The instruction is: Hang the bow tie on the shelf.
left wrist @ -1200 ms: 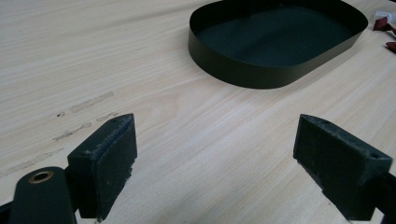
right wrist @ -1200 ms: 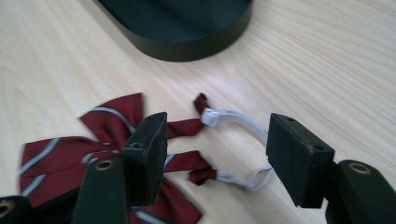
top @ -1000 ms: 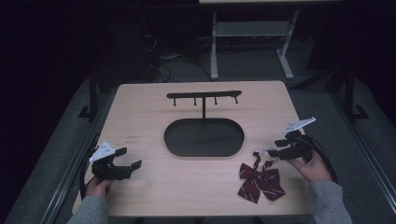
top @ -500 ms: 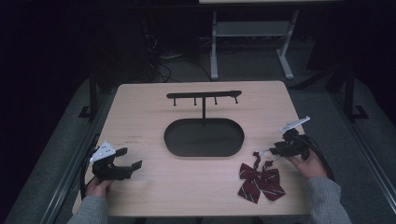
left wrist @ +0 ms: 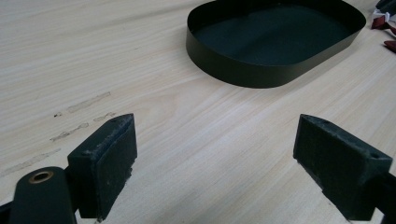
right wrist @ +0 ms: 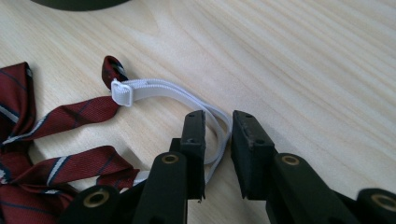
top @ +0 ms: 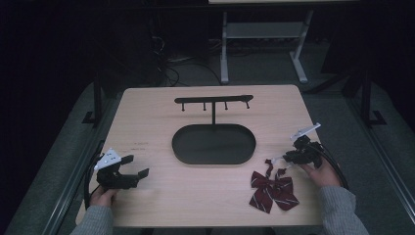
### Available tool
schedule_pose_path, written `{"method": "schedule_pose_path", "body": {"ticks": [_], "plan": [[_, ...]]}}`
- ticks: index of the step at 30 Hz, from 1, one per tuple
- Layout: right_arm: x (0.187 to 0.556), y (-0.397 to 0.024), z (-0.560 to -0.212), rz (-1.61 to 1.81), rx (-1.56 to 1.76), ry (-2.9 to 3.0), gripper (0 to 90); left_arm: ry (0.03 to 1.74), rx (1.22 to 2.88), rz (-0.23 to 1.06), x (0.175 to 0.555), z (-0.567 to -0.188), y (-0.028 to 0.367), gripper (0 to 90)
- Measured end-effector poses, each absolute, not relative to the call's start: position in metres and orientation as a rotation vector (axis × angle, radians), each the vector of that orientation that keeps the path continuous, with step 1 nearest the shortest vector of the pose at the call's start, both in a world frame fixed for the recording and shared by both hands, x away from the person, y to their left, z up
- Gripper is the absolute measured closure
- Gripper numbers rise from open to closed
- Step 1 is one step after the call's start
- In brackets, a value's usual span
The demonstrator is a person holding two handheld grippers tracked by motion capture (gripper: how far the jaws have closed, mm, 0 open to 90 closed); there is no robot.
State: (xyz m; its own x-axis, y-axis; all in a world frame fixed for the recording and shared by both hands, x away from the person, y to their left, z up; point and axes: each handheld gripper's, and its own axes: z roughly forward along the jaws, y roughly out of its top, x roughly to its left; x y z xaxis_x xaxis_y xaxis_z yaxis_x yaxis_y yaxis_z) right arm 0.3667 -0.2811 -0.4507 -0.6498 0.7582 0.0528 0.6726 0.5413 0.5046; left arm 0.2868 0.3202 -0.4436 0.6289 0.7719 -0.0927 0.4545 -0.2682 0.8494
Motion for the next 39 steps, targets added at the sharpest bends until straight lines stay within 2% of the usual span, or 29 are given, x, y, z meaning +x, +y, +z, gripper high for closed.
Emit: {"method": "schedule_pose_path", "body": {"ticks": [8, 13, 15, 39], "plan": [[0.365, -0.283, -0.454, 0.755, 1.232, 2.591, 78.0, 0.970, 1.914, 0.427, 0.287, -0.444, 0.320, 13.0], [0.365, -0.283, -0.454, 0.755, 1.237, 2.597, 86.5, 0.971, 1.913, 0.426, 0.287, -0.444, 0.320, 13.0], [0.365, -0.284, -0.454, 0.759, 1.244, 2.600, 87.2, 0.972, 1.917, 0.425, 0.287, -0.444, 0.320, 13.0], [0.350, -0.276, -0.429, 0.908, 1.149, 2.596, 88.3, 0.969, 1.905, 0.424, 0.286, -0.444, 0.320, 13.0]]}}
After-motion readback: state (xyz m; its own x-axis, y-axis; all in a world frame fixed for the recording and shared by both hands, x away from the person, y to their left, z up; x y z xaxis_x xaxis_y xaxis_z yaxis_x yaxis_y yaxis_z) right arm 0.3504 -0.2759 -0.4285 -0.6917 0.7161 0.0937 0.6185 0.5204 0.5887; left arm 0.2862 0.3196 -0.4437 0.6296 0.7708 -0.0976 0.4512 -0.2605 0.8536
